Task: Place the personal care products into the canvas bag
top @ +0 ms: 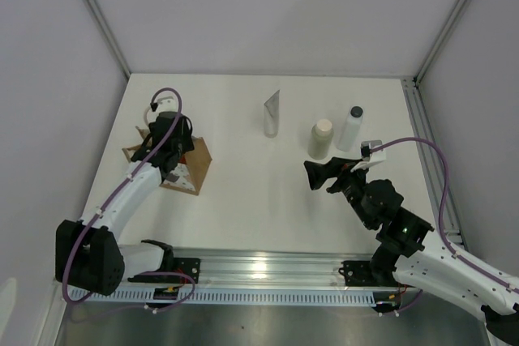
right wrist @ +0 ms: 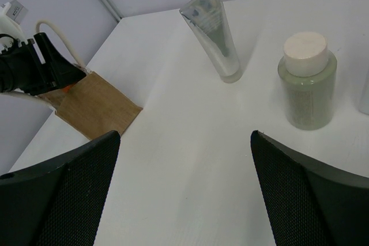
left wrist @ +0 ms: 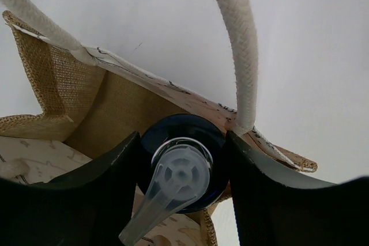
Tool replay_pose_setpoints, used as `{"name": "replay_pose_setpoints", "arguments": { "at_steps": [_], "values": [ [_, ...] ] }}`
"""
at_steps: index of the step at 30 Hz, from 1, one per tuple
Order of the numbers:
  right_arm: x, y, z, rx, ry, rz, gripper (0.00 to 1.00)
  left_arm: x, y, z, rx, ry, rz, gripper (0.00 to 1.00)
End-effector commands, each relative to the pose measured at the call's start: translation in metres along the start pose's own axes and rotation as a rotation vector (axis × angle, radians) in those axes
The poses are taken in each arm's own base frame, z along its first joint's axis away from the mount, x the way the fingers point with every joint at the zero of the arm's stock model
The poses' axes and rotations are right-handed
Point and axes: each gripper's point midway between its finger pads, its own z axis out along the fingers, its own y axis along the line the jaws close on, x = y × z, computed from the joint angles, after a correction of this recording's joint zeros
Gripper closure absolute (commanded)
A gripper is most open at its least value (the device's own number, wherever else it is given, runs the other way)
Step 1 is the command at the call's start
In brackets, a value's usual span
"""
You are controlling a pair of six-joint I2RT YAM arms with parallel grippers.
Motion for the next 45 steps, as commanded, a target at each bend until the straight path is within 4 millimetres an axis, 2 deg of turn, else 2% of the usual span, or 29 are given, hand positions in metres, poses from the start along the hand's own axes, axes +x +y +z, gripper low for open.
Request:
{"name": "replay_pose_setpoints", "arguments": {
  "at_steps": [1,4,8,10,14,18,20,30,33,35,37,38,40,41,43,45],
  "values": [
    [-0.023,0.008,-0.001,-0.014,-0.048,0.033,0.01,-0.048,-0.008,-0.006,0.044,-0.165,-0.093,0.8],
    [-0.024,0.008,-0.002,-0.014,-0.052,0.034,0.01,-0.044,-0.011,-0.004,0.055,-0.154,-0.088,0.7],
    [-0.022,0.007,-0.001,-0.01,-0.048,0.031,0.0,-0.043,-0.015,-0.003,0.075,-0.144,-0.085,0.61],
    [-0.022,0.007,-0.001,-0.008,-0.047,0.032,0.0,-0.044,-0.016,-0.003,0.075,-0.141,-0.082,0.5],
    [-0.023,0.008,-0.002,-0.011,-0.049,0.035,0.0,-0.042,-0.014,-0.003,0.069,-0.136,-0.079,0.48],
    [-0.024,0.007,-0.002,-0.011,-0.052,0.036,0.01,-0.042,-0.013,-0.005,0.067,-0.135,-0.083,0.37],
    [-0.025,0.008,-0.003,-0.013,-0.053,0.037,0.0,-0.044,-0.013,-0.007,0.068,-0.139,-0.085,0.28],
    [-0.025,0.007,-0.003,-0.009,-0.055,0.037,0.0,-0.052,-0.016,-0.017,0.092,-0.132,-0.089,0.18],
    [-0.023,0.008,-0.002,-0.014,-0.048,0.035,0.01,-0.068,-0.019,-0.032,0.13,-0.155,-0.098,0.15],
    [-0.023,0.009,-0.001,-0.018,-0.046,0.033,0.01,-0.09,-0.023,-0.051,0.177,-0.203,-0.114,0.1],
    [-0.022,0.007,0.0,-0.006,-0.047,0.026,0.0,-0.102,-0.028,-0.068,0.229,-0.232,-0.133,0.08],
    [-0.023,0.006,0.0,-0.003,-0.05,0.024,0.01,-0.117,-0.03,-0.08,0.257,-0.257,-0.151,0.07],
    [-0.022,0.005,0.001,0.002,-0.048,0.018,0.0,-0.13,-0.036,-0.098,0.32,-0.293,-0.169,0.04],
    [-0.021,0.004,0.001,0.005,-0.046,0.015,0.01,-0.138,-0.043,-0.115,0.394,-0.324,-0.185,0.03],
    [-0.02,0.006,0.002,-0.002,-0.038,0.008,0.01,-0.145,-0.052,-0.132,0.479,-0.351,-0.199,0.01],
    [-0.021,0.006,0.001,-0.003,-0.041,0.008,0.01,-0.151,-0.07,-0.158,0.628,-0.37,-0.198,0.01]
  ]
}}
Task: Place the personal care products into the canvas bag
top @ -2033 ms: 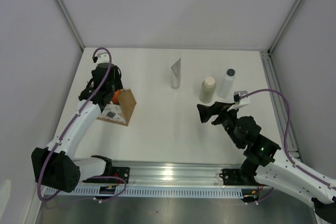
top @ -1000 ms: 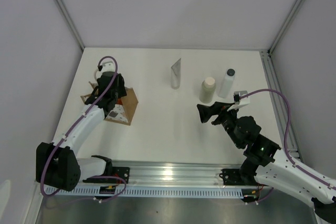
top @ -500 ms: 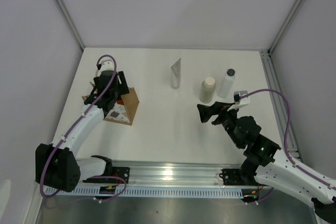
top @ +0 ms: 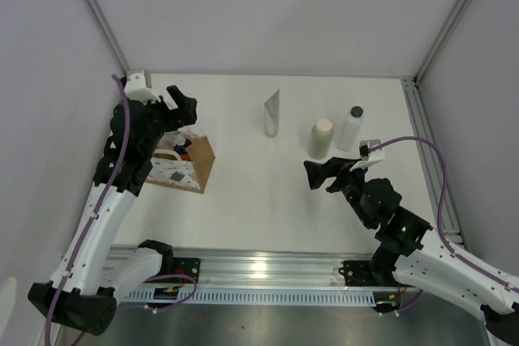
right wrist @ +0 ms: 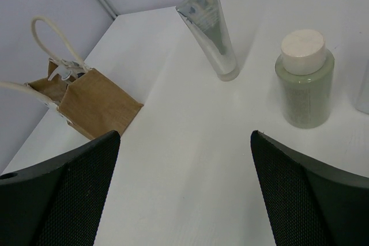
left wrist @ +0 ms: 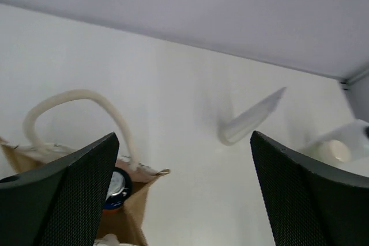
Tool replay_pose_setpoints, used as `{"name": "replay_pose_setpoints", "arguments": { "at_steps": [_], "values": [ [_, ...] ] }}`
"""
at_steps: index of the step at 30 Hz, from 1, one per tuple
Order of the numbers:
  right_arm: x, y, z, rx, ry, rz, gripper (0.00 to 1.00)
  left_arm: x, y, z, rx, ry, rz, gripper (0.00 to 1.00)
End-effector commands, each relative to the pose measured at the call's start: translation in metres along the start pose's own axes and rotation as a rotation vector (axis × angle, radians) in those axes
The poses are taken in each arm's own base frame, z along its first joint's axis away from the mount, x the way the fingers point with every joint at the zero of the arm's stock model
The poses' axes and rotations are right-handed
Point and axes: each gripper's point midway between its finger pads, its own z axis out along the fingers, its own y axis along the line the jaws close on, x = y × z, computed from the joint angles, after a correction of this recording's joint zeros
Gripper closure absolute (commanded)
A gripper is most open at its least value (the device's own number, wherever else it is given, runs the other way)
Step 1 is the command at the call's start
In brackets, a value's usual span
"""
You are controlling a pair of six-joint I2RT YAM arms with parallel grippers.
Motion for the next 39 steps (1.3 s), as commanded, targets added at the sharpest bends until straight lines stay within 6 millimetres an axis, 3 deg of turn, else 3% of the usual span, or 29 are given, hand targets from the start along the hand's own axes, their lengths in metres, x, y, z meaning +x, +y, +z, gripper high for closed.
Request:
{"name": "replay_pose_setpoints", "arguments": {
  "at_steps": [1,3,5,6,8,12,15,20,24,29,31,33,34,39],
  "values": [
    [-0.024,0.007,-0.001,-0.011,-0.05,0.008,0.01,-0.024,-0.053,-0.026,0.274,-0.033,-0.057,0.01],
    [-0.025,0.007,-0.003,-0.015,-0.054,0.009,0.0,-0.027,-0.075,-0.037,0.365,-0.029,-0.038,0.01],
    [-0.026,0.006,-0.004,-0.013,-0.058,0.007,0.01,-0.027,-0.081,-0.039,0.362,-0.039,0.015,0.01],
    [-0.026,0.005,-0.004,-0.005,-0.062,0.008,0.01,-0.026,-0.097,-0.042,0.395,-0.036,0.04,0.01],
    [-0.025,-0.001,-0.004,0.024,-0.062,0.006,0.01,-0.023,-0.107,-0.041,0.404,-0.038,0.081,0.01],
    [-0.024,-0.015,-0.005,0.096,-0.059,-0.006,0.01,0.0,-0.134,-0.027,0.467,0.04,0.097,0.01],
    [-0.024,-0.014,-0.006,0.09,-0.052,-0.014,0.01,0.02,-0.146,-0.007,0.487,0.079,0.129,0.01],
    [-0.027,-0.012,-0.008,0.082,-0.055,-0.013,0.01,0.062,-0.147,0.048,0.415,0.17,0.176,0.01],
    [-0.028,-0.013,-0.009,0.088,-0.056,-0.017,0.01,0.084,-0.155,0.087,0.37,0.243,0.228,0.01],
    [-0.029,-0.015,-0.009,0.095,-0.058,-0.023,0.01,0.103,-0.161,0.128,0.323,0.268,0.257,0.02],
    [-0.029,-0.016,-0.009,0.1,-0.059,-0.025,0.01,0.096,-0.17,0.138,0.334,0.253,0.264,0.03],
    [-0.028,-0.017,-0.008,0.106,-0.057,-0.027,0.01,0.105,-0.172,0.152,0.327,0.275,0.286,0.04],
    [-0.028,-0.017,-0.008,0.108,-0.056,-0.031,0.01,0.1,-0.176,0.157,0.329,0.266,0.289,0.04],
    [-0.029,-0.016,-0.008,0.105,-0.052,-0.028,0.01,0.118,-0.183,0.184,0.328,0.304,0.33,0.07]
  ]
}}
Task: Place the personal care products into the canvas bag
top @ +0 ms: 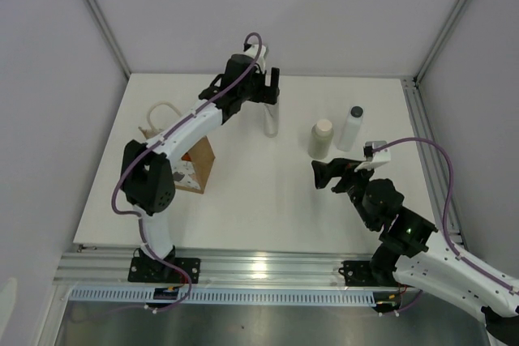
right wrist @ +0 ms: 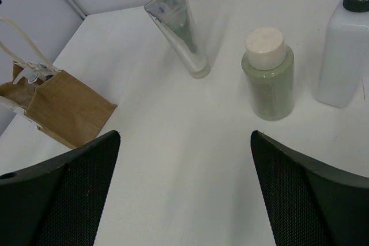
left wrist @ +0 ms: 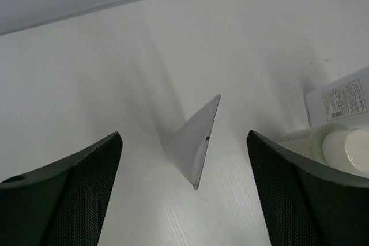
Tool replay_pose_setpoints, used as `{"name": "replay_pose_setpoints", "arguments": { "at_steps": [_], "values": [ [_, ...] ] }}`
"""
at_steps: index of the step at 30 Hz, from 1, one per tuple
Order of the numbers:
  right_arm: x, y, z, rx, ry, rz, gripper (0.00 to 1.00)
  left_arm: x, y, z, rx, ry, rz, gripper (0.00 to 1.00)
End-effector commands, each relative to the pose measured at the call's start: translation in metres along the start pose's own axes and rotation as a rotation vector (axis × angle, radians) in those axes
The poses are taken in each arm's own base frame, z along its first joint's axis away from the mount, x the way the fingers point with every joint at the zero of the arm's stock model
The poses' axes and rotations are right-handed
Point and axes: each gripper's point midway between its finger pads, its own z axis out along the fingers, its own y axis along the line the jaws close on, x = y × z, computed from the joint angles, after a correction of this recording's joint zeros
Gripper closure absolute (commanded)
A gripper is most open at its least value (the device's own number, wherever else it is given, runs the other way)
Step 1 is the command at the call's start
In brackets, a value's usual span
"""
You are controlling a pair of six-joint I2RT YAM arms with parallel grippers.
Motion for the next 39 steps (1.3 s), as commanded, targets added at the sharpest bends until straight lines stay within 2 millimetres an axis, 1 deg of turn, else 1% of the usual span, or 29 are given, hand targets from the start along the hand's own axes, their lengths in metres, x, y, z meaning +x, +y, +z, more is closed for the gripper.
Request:
{"name": "replay_pose_setpoints", "arguments": {
  "at_steps": [1,3,5,7,9,10,13,14,16,20,21,25,27,28,30,31,34,35,36,38,39],
  "values": [
    [-0.028,0.005,-0.002,0.001,-0.059,0.028,0.01,-0.012,-0.006,0.012,0.01,-0.023,0.05,0.09],
    [-0.027,0.004,-0.002,0.006,-0.059,0.027,0.01,-0.007,-0.004,0.022,0.002,-0.01,0.05,0.1],
    [-0.027,0.005,-0.001,0.007,-0.059,0.025,0.01,-0.008,-0.005,0.026,0.002,-0.01,0.047,0.13],
    [-0.024,0.005,0.001,0.012,-0.05,0.019,0.01,-0.001,-0.007,0.032,0.018,0.009,0.047,0.17],
    [-0.021,0.005,0.004,0.016,-0.038,0.012,0.01,0.006,-0.008,0.036,0.027,0.028,0.037,0.17],
    [-0.02,0.006,0.004,0.012,-0.034,0.011,0.01,0.014,-0.01,0.041,0.04,0.049,0.037,0.2],
    [-0.018,0.007,0.006,0.015,-0.025,0.009,0.01,0.016,-0.01,0.046,0.037,0.058,0.037,0.32],
    [-0.018,0.007,0.006,0.018,-0.021,0.005,0.01,0.018,-0.009,0.048,0.03,0.062,0.037,0.33],
    [-0.017,0.006,0.007,0.022,-0.021,0.004,0.01,0.02,-0.008,0.05,0.025,0.065,0.039,0.37],
    [-0.017,0.007,0.008,0.021,-0.019,0.004,0.01,0.025,-0.008,0.054,0.021,0.072,0.034,0.38],
    [-0.017,0.007,0.008,0.019,-0.019,0.003,0.01,0.029,-0.008,0.056,0.02,0.077,0.035,0.38],
    [-0.014,0.008,0.009,0.019,-0.011,-0.002,0.01,0.03,-0.011,0.059,0.032,0.073,0.026,0.43],
    [-0.013,0.008,0.01,0.021,-0.007,-0.006,0.01,0.031,-0.014,0.06,0.043,0.072,0.017,0.47],
    [-0.013,0.008,0.011,0.023,-0.006,-0.006,0.01,0.033,-0.014,0.061,0.042,0.075,0.016,0.5],
    [-0.012,0.008,0.012,0.027,-0.002,-0.011,0.01,0.036,-0.014,0.063,0.033,0.08,0.008,0.54],
    [-0.011,0.008,0.012,0.028,0.0,-0.011,0.01,0.04,-0.013,0.063,0.026,0.088,0.009,0.59],
    [-0.011,0.007,0.013,0.034,0.002,-0.014,0.01,0.044,-0.013,0.064,0.024,0.09,0.002,0.66],
    [-0.011,0.007,0.012,0.036,0.004,-0.017,0.01,0.045,-0.013,0.064,0.024,0.095,-0.001,0.7],
    [-0.012,0.007,0.012,0.035,0.001,-0.015,0.01,0.047,-0.013,0.063,0.025,0.1,-0.001,0.81],
    [-0.015,0.006,0.011,0.039,-0.006,-0.01,0.01,0.049,-0.014,0.061,0.025,0.113,-0.005,0.92],
    [-0.016,0.005,0.009,0.037,-0.009,-0.006,0.01,0.049,-0.014,0.059,0.027,0.116,-0.005,0.99]
  ]
}}
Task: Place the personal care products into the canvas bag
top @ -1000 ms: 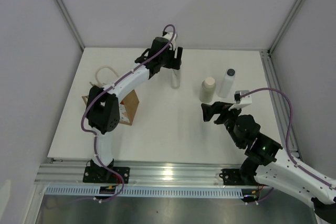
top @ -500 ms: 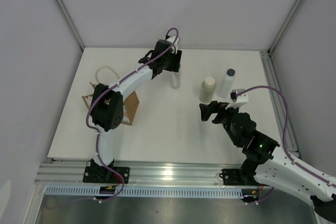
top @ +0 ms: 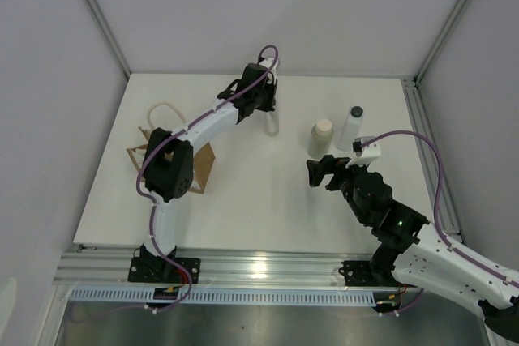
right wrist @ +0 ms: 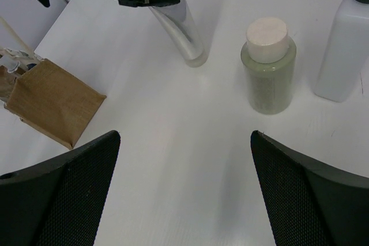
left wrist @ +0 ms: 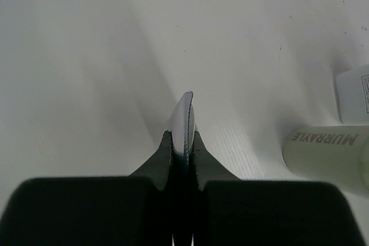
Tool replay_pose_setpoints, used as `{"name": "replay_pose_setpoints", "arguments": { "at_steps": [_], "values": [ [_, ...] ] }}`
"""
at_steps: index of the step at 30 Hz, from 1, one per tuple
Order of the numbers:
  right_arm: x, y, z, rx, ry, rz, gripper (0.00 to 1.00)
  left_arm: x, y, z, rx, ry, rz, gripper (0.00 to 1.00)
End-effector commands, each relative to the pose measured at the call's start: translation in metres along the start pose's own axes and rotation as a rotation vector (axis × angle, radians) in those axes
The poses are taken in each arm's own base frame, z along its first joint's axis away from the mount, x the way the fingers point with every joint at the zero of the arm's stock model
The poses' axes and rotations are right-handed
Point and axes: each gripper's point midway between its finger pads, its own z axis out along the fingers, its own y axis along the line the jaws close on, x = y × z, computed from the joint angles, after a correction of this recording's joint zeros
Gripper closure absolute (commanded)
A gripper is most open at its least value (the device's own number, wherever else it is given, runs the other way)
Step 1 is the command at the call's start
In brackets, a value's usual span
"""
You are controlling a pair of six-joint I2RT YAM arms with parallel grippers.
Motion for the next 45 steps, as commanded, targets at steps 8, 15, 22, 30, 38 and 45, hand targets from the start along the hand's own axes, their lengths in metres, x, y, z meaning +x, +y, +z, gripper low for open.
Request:
{"name": "replay_pose_setpoints", "arguments": {
  "at_steps": [8,15,22,30,38,45],
  "values": [
    [-0.026,0.005,-0.004,-0.009,-0.058,0.04,0.01,-0.034,-0.002,-0.051,-0.042,-0.067,-0.077,1.0],
    [-0.017,0.003,0.004,0.02,-0.041,0.02,0.01,-0.04,0.014,-0.088,-0.135,-0.089,-0.129,1.0],
    [-0.017,0.003,0.005,0.028,-0.03,0.013,0.01,-0.019,0.024,-0.129,-0.186,-0.046,-0.19,1.0],
    [-0.019,0.012,0.0,-0.033,-0.029,0.049,0.01,-0.029,0.059,-0.229,-0.348,-0.146,-0.186,1.0],
    [-0.02,0.009,-0.001,-0.022,-0.033,0.048,0.0,-0.051,0.102,-0.309,-0.474,-0.247,-0.247,1.0],
    [-0.021,0.009,-0.002,-0.021,-0.035,0.046,0.01,-0.059,0.143,-0.353,-0.554,-0.326,-0.307,1.0]
  ]
}}
